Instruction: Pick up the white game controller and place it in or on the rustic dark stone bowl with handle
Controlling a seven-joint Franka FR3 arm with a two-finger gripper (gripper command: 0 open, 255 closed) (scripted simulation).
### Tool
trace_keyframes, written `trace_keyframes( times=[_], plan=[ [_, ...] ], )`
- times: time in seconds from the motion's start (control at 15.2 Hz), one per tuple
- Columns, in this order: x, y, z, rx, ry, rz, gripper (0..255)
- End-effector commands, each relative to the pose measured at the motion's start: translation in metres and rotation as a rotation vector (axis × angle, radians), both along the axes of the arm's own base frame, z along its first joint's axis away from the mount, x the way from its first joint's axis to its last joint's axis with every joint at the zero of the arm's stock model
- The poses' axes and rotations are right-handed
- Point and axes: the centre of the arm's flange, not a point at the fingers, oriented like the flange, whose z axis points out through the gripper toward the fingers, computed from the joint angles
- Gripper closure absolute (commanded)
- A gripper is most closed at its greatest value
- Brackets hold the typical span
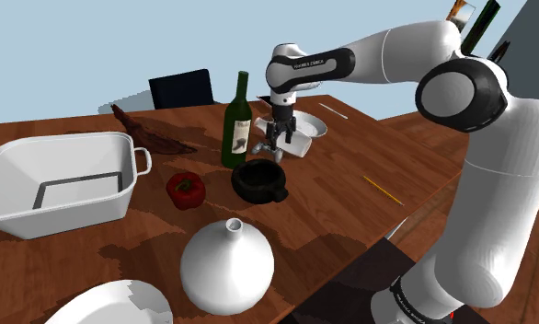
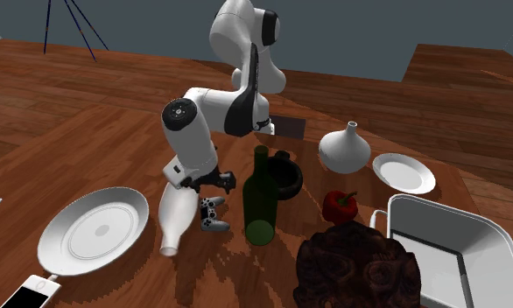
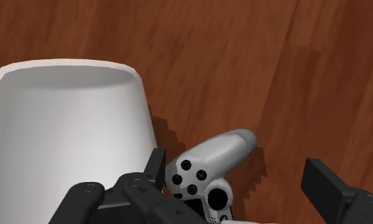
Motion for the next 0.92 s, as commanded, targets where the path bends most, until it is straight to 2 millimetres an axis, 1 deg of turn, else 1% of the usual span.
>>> trace_keyframes(
  times=[0.0, 0.2, 0.26, 0.33, 0.4, 0.46, 0.53, 0.59, 0.66, 0.73, 0.79, 0.86],
  plan=[
    [0.019, -0.016, -0.042, -0.025, -0.072, -0.004, 0],
    [0.019, -0.016, -0.042, -0.025, -0.072, -0.004, 0],
    [0.012, -0.020, -0.046, -0.025, -0.072, -0.003, 255],
    [-0.002, -0.023, -0.042, -0.024, -0.072, -0.003, 255],
    [-0.007, -0.026, -0.055, -0.023, -0.071, 0.000, 255],
    [-0.003, -0.025, -0.049, -0.024, -0.072, -0.001, 255],
    [0.003, -0.017, -0.049, -0.024, -0.072, -0.003, 255],
    [0.008, -0.018, -0.040, -0.026, -0.071, -0.003, 255],
    [0.009, -0.014, -0.035, -0.027, -0.072, -0.004, 255],
    [0.007, -0.017, -0.032, -0.026, -0.071, -0.003, 255],
    [0.001, -0.008, -0.032, -0.027, -0.071, -0.003, 255],
    [0.005, -0.005, -0.001, -0.022, -0.122, 0.005, 255]
  ],
)
